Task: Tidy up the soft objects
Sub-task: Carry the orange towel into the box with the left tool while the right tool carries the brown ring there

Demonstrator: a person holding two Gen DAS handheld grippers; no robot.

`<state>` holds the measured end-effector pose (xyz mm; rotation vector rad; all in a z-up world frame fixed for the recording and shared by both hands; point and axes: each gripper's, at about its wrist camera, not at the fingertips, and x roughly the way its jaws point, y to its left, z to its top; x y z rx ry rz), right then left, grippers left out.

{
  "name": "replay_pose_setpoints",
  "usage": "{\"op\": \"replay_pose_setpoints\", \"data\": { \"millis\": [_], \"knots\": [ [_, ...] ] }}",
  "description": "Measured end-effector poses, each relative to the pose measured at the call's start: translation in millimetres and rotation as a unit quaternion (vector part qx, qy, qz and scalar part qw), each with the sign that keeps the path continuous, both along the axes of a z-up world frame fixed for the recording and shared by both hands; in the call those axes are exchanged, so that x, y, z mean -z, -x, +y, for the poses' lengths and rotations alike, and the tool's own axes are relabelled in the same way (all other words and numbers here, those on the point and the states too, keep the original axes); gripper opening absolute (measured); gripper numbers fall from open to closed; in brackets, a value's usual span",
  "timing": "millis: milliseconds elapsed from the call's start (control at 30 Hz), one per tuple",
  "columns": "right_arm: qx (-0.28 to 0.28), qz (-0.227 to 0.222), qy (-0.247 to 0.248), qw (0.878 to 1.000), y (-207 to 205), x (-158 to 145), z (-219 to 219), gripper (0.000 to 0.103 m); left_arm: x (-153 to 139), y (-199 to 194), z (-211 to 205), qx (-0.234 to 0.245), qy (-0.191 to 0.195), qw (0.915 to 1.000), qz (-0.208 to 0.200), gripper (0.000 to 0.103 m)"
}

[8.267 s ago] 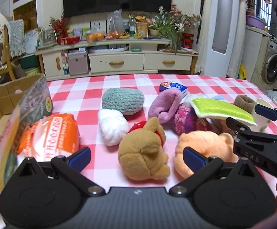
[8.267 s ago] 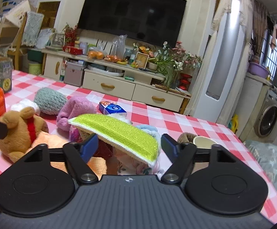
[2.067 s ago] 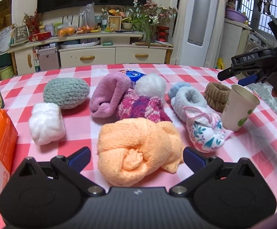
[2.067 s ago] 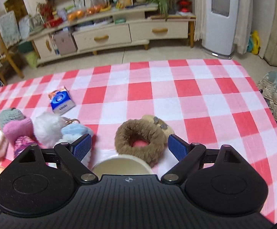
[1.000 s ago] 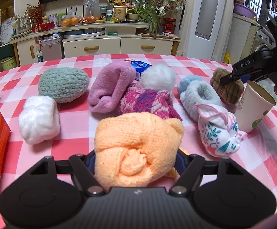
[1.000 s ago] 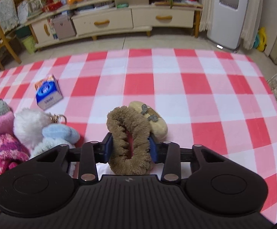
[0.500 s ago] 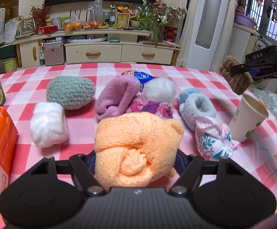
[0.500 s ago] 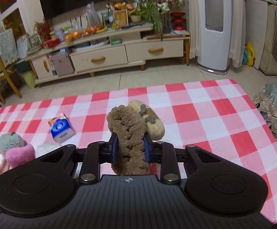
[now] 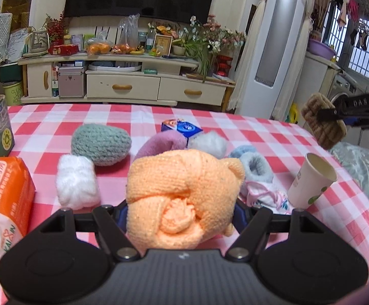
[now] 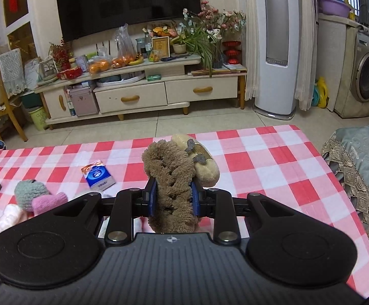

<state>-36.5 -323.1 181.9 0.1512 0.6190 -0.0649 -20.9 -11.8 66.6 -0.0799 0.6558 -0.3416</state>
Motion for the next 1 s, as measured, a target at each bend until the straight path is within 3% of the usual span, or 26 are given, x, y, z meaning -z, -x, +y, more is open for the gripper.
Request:
{"op": "replay_pose_setpoints", "data": {
  "millis": [467, 1000],
  "knots": [
    [-0.043, -0.006, -0.012, 0.999, 26, -10, 47, 0.032, -26, 12, 42, -0.023, 0.031, 0.9988, -0.030, 0.073],
    [-0.162, -0.014, -0.044, 0.986, 18, -33, 141, 0.032, -53, 17, 109, -0.087, 0.073, 0.9915, -0.064, 0.073]
  ]
}}
